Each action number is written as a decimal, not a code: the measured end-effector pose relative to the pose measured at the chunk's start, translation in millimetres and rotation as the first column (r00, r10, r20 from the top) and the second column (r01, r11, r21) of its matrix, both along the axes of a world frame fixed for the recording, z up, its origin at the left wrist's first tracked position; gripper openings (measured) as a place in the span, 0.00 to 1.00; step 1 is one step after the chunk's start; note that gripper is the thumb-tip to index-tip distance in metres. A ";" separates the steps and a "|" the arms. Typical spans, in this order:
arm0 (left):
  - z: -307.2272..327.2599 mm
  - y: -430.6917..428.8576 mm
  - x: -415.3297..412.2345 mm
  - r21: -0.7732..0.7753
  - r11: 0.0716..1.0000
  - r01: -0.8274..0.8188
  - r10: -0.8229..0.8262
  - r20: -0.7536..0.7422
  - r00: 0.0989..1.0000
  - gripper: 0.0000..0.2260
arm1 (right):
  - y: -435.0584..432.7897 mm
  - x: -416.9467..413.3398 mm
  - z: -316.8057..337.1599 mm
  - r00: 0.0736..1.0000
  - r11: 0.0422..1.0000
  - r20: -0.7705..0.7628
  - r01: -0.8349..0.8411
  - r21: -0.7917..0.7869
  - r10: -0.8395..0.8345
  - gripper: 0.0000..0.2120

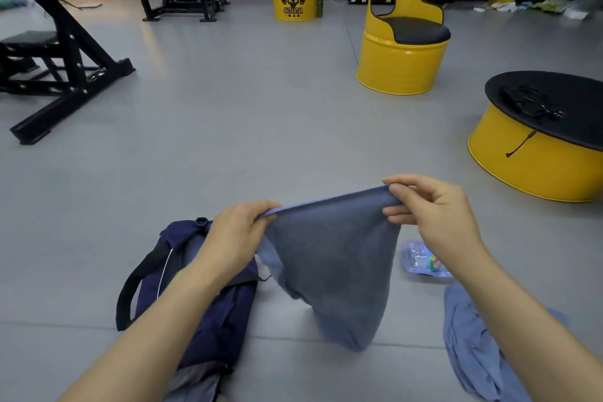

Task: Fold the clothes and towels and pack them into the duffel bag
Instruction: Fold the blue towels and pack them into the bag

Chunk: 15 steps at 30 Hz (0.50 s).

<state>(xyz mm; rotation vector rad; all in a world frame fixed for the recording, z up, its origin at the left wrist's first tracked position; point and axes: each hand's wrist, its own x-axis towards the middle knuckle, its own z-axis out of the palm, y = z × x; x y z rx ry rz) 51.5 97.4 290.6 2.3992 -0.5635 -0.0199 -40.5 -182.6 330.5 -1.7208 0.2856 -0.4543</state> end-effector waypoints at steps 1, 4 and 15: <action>-6.2 5.1 5.0 0.008 1.000 -0.005 0.005 -0.023 1.000 0.13 | -6.4 4.1 -7.6 1.000 1.000 -0.012 0.016 -0.007 -0.016 0.09; -17.4 12.6 31.6 -0.042 0.999 -0.007 0.002 -0.124 0.992 0.11 | -28.5 28.2 -25.7 0.998 0.998 -0.044 0.037 -0.046 -0.039 0.08; 56.3 -50.7 183.0 -0.403 0.874 -0.273 0.257 -0.095 0.962 0.03 | -78.2 165.7 48.4 0.985 0.984 0.137 0.118 -0.132 -0.100 0.07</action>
